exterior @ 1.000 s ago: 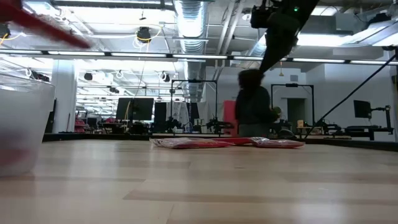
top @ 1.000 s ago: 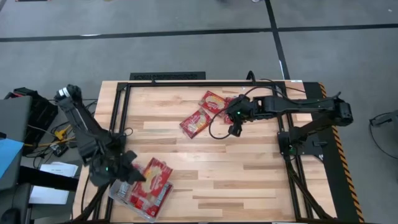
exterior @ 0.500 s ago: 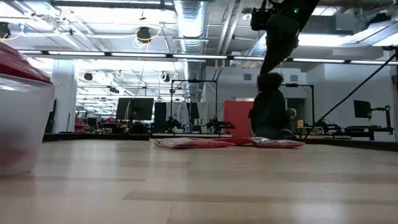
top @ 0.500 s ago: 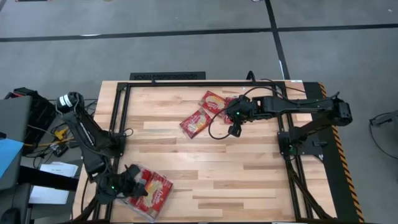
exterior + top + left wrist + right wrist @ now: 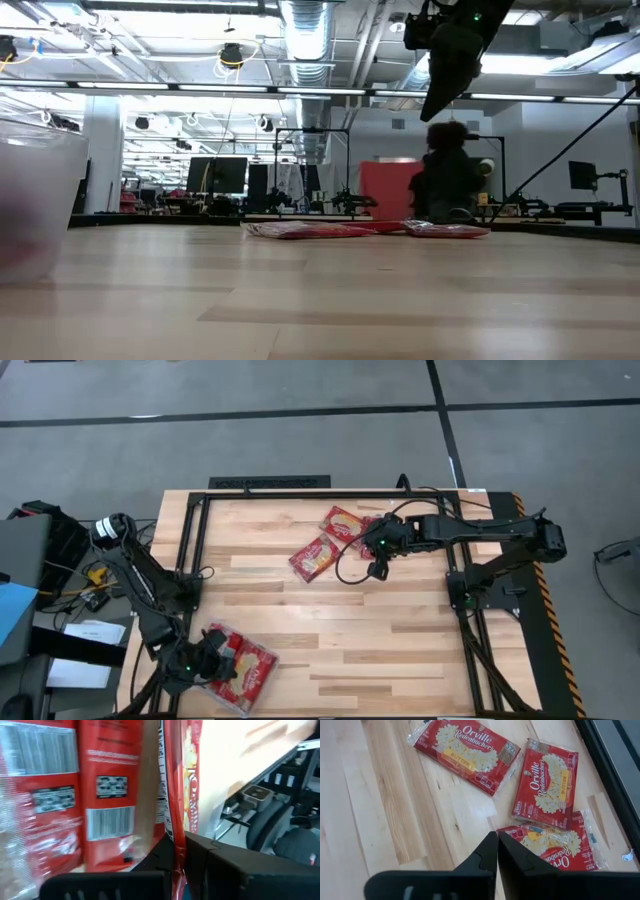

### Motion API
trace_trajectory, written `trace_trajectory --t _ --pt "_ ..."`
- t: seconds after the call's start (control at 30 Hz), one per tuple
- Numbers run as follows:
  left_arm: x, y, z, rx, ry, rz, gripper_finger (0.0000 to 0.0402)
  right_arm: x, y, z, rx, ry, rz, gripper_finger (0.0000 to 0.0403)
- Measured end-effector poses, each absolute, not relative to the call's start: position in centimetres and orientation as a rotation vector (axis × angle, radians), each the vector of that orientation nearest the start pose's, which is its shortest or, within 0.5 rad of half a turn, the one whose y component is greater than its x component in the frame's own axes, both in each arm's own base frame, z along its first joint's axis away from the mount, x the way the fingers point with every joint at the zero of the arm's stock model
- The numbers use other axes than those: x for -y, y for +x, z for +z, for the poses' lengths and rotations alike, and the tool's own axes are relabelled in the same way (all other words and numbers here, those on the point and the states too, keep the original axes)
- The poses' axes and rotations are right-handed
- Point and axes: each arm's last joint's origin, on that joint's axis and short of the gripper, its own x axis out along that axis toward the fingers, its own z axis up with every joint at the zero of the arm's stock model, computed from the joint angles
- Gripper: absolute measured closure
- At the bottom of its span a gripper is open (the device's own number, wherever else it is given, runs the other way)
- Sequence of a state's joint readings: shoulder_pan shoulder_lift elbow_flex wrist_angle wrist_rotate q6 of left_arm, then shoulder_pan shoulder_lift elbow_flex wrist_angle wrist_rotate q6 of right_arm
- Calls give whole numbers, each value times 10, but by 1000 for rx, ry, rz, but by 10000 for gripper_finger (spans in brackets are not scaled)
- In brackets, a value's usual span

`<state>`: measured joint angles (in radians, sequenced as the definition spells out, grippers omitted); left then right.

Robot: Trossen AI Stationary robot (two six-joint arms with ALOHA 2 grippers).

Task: Sort popcorn bags into baskets
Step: Put the red popcorn bag into the transparent bin

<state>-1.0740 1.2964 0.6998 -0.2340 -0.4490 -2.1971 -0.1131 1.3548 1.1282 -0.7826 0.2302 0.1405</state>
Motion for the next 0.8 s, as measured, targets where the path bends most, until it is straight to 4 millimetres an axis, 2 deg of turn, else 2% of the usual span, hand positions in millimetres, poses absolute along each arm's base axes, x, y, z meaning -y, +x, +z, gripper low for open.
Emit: trace_trajectory --t 0.17,0.27,0.63,0.8 --pt "210 127 198 -906 -1483 347 395 37 264 284 -990 55 -377 378" --pt "209 128 197 -905 -1464 346 377 37 264 284 -990 53 -376 381" --pt "205 133 198 -897 -1469 363 198 37 265 284 -981 53 -375 361" --pt "194 137 207 -883 -1499 373 146 37 270 287 -926 61 -369 363"
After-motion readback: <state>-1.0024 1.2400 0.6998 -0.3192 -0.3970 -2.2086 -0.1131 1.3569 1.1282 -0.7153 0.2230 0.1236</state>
